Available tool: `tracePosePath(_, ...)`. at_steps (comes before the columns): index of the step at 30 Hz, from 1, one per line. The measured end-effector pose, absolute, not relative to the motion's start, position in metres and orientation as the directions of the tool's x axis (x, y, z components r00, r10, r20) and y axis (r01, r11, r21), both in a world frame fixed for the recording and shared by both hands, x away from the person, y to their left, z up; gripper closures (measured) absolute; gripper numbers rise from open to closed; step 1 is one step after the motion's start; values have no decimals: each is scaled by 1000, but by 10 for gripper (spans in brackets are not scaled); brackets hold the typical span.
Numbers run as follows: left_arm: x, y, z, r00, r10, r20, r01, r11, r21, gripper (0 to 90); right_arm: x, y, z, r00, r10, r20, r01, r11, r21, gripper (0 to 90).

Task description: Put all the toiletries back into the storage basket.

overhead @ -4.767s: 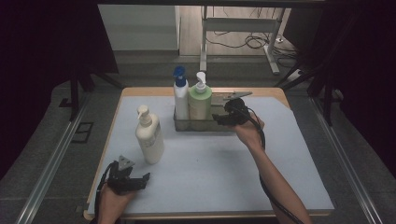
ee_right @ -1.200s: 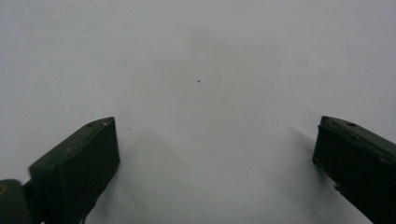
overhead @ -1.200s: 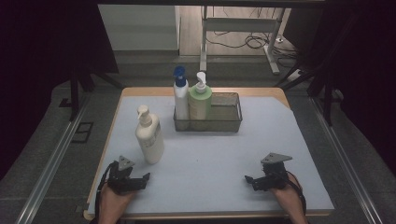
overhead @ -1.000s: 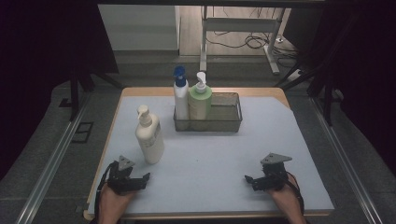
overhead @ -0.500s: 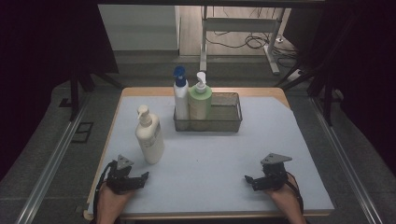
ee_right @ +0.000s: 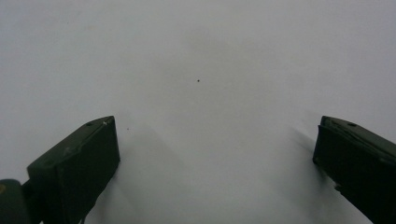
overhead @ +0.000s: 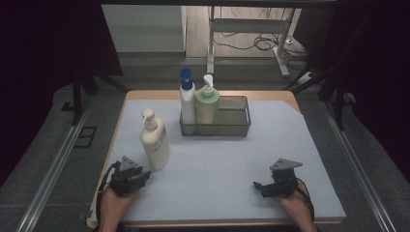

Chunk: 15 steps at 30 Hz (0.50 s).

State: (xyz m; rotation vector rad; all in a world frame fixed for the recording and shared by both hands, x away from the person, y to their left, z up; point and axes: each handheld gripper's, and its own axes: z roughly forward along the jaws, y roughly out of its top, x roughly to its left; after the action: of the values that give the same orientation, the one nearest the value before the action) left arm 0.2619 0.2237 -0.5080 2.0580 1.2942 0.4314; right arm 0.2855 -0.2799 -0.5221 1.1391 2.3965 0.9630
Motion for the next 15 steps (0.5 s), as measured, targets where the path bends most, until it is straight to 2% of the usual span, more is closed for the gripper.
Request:
tracePosePath(1, 263, 224, -507, 454, 889, -67, 669, -290, 684, 667, 286, -280, -522, -632, 775, 2, 561, 456, 691, 0)
tracePosePath(2, 264, 224, -505, 454, 888, -70, 670, -289, 684, 743, 286, -280, -522, -632, 775, 2, 561, 455, 691, 0)
tracePosePath(3, 265, 224, -504, 453, 888, -72, 669, -286, 686, 743, 286, -280, -522, -632, 775, 2, 561, 455, 691, 0)
tracePosePath(8, 273, 226, -500, 459, 885, -77, 667, -286, 688, 893, 286, -280, -522, -632, 775, 2, 561, 455, 691, 0)
tracePosePath(15, 289, 231, -499, 451, 888, -86, 668, -272, 692, 895, 286, -280, -522, -632, 775, 2, 561, 455, 692, 0)
